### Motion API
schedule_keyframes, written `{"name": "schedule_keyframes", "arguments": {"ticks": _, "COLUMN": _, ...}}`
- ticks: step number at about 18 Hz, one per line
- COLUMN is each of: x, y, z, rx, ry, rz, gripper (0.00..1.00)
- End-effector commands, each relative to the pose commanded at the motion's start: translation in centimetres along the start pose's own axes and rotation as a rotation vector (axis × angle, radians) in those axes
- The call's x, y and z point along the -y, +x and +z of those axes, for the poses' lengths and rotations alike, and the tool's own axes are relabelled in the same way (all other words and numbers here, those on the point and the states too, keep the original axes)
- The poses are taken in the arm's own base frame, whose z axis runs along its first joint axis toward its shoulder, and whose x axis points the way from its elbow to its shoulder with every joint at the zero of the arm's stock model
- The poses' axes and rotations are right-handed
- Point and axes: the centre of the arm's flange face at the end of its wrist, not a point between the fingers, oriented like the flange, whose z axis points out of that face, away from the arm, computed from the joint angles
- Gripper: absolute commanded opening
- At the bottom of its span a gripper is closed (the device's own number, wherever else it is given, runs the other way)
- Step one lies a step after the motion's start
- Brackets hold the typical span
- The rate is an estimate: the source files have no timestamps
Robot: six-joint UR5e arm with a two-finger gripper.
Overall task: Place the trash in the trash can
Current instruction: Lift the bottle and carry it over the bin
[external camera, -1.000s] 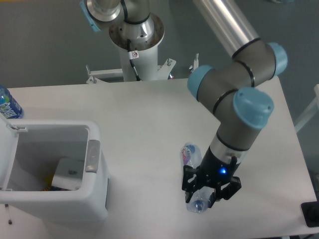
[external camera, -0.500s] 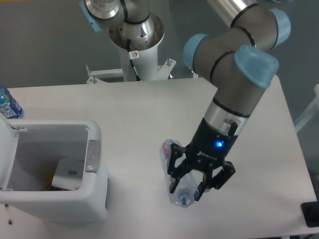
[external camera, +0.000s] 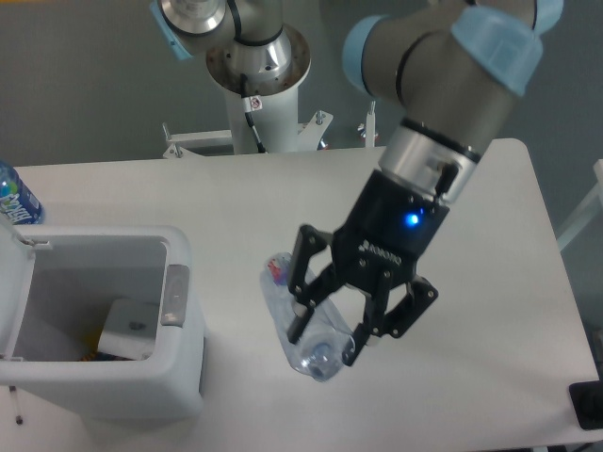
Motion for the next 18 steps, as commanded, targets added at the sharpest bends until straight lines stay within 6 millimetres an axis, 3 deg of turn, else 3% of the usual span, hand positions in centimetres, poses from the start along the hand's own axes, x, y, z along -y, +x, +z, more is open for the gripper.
{"name": "schedule_keyframes", "arguments": {"ticks": 3, "x": 1.4, "y": 2.0, "z": -0.8, "rx": -0.086, "ry": 0.048, "rz": 0.019, "gripper": 0.54}}
{"name": "schedule_keyframes", "arguments": {"ticks": 7, "x": 1.7, "y": 5.0, "z": 0.4, "rx": -0.153, "ry": 0.052, "rz": 0.051, "gripper": 0.54}}
{"name": "schedule_keyframes", "arguments": {"ticks": 18, "x": 0.7, "y": 8.5, "z": 6.6, "rx": -0.23, "ry": 0.036, "rz": 0.14, "gripper": 0.54}}
